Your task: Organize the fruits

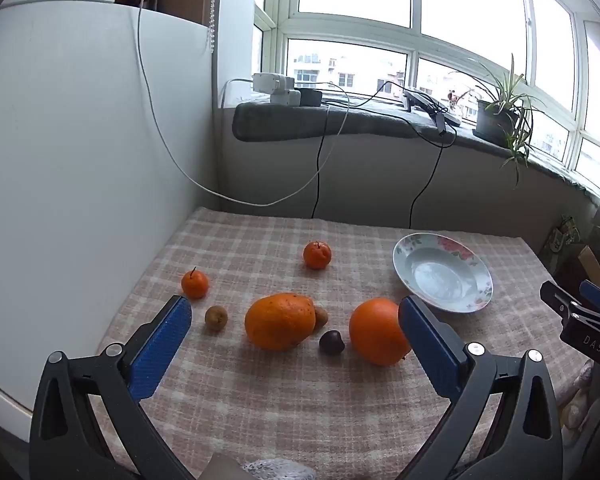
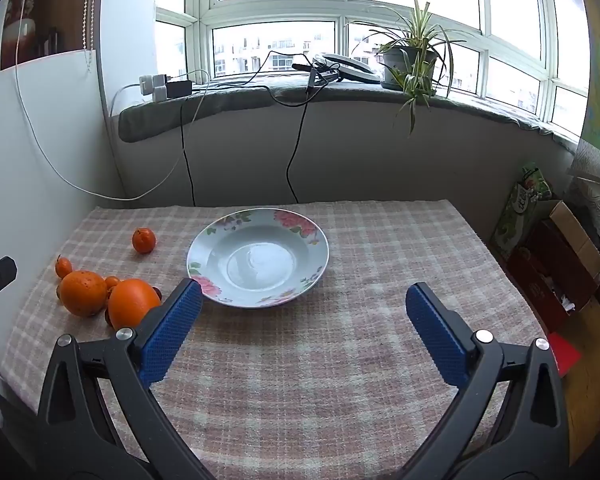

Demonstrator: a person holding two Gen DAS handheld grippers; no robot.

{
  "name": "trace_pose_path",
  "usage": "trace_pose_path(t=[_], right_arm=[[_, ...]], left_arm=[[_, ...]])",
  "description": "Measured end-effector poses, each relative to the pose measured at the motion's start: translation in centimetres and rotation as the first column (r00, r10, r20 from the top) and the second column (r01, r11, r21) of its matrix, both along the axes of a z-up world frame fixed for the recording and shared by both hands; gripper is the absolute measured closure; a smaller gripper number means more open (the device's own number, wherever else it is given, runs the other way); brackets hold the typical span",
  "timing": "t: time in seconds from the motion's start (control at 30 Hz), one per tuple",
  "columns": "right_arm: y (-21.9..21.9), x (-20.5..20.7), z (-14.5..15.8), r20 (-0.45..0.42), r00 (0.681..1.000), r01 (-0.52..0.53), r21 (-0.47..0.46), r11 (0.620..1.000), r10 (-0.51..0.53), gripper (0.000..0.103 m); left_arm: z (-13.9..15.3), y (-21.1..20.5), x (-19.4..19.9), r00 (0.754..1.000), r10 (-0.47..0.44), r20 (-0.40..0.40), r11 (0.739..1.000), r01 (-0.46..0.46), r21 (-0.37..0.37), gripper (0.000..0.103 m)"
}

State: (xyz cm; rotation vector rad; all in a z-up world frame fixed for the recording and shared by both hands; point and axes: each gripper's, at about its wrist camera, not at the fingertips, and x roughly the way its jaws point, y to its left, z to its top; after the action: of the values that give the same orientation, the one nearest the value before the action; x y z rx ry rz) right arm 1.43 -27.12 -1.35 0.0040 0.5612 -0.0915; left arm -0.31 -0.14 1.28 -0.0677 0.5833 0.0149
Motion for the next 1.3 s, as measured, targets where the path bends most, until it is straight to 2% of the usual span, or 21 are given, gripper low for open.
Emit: trace_pose_path(t=[1.3], right_arm=[[-0.02, 0.09, -0.05, -0.002, 1.0, -0.003, 0.005, 1.0, 0.003, 0.0]], left_arm=[[-0.23, 0.05, 0.02, 1.0, 0.007, 0.0, 1.0, -0.007, -0.007, 0.0]])
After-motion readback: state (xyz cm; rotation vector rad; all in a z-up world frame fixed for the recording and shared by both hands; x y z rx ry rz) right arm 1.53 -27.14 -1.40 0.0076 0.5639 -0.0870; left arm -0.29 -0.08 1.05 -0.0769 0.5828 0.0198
